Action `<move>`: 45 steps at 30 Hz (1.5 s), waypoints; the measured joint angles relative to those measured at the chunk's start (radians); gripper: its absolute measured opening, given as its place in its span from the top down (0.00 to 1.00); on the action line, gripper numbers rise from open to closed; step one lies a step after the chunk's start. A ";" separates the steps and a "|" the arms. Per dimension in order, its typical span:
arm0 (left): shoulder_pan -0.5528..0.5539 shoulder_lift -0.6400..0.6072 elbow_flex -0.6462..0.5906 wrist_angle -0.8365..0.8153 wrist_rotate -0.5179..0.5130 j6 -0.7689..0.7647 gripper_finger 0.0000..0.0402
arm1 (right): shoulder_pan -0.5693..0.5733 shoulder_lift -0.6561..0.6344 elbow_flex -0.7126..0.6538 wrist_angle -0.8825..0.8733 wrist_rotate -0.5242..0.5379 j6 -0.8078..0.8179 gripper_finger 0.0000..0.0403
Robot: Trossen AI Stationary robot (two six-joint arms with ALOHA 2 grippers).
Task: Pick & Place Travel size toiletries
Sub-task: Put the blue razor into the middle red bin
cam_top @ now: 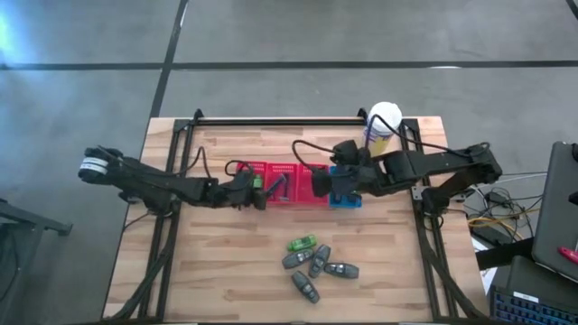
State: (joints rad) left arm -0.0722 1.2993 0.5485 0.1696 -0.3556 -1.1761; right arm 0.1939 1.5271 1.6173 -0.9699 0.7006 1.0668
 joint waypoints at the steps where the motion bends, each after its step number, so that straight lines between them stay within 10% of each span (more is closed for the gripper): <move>1: 0.014 0.008 -0.009 0.008 0.017 -0.055 0.89 | 0.000 0.007 0.000 0.001 0.000 0.000 0.18; 34: 0.098 0.118 0.149 -0.013 0.104 0.027 0.65 | 0.000 0.038 -0.007 -0.029 0.006 -0.004 0.22; 40: 0.106 0.103 0.149 -0.025 0.124 0.359 0.66 | 0.000 0.038 -0.014 -0.030 -0.015 -0.004 0.25; 45: 0.110 0.043 0.153 -0.188 0.291 0.985 0.66 | 0.000 0.038 -0.015 -0.095 -0.068 0.021 0.26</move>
State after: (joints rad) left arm 0.0375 1.3422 0.7019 -0.0185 -0.0651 -0.1911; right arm 0.1944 1.5655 1.6024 -1.0646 0.6326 1.0881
